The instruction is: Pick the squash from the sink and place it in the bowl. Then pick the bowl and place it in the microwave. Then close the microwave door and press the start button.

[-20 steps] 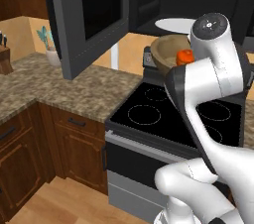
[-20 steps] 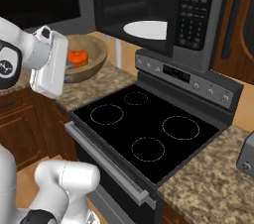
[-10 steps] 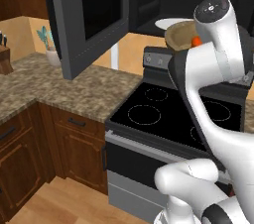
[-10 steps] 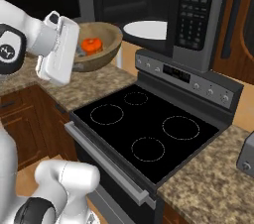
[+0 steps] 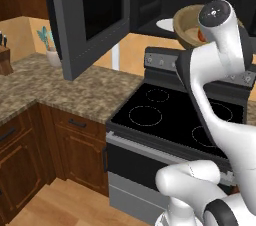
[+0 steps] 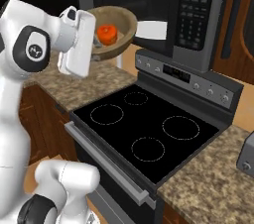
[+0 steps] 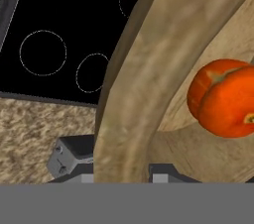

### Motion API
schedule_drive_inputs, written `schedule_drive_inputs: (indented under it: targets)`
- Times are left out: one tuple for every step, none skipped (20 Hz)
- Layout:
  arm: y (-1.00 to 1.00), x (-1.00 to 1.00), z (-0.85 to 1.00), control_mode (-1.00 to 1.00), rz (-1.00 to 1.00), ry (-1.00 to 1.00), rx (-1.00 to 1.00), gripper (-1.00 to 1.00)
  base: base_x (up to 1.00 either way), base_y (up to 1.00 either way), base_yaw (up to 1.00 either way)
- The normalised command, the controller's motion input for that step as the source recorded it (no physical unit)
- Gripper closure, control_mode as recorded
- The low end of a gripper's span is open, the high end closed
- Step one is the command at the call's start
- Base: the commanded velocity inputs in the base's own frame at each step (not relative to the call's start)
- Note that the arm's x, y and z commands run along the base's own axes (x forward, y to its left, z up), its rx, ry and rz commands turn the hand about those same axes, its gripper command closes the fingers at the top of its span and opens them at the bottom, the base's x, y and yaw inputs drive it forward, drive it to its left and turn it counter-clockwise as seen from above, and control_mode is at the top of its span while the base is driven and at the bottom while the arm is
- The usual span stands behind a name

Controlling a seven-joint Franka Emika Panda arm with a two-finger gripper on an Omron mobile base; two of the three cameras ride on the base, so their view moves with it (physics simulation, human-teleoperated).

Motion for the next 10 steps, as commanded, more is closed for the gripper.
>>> schedule_drive_inputs:
  targets:
    - [0.0, 0.59, 0.14, -1.0, -0.03, -0.01, 0.0, 1.0, 0.0, 0.0, 0.0]
    - [-0.01, 0.56, 0.16, -1.0, -0.03, 0.0, 0.0, 1.0, 0.0, 0.0, 0.0]
    - [-0.02, 0.54, 0.16, -1.0, -0.03, 0.0, 0.0, 1.0, 0.0, 0.0, 0.0]
    - [-0.01, 0.55, 0.16, -1.0, -0.03, 0.0, 0.0, 1.0, 0.0, 0.0, 0.0]
    - [-0.04, 0.52, 0.18, -1.0, -0.02, 0.0, 0.0, 1.0, 0.0, 0.0, 0.0]
    - [-0.11, 0.55, 0.17, -1.0, -0.01, 0.0, 0.0, 1.0, 0.0, 0.0, 0.0]
    - [-0.19, 0.53, 0.2, -1.0, 0.0, 0.0, 0.01, 1.0, 0.0, 0.0, 0.0]
    - [-0.24, 0.44, 0.23, -1.0, 0.0, 0.0, 0.02, 1.0, 0.0, 0.0, 0.0]
    - [-0.23, 0.45, 0.22, -1.0, 0.0, 0.0, 0.02, 1.0, 0.0, 0.0, 0.0]
    - [-0.19, 0.48, 0.19, -1.0, 0.0, 0.0, 0.01, 1.0, 0.0, 0.0, 0.0]
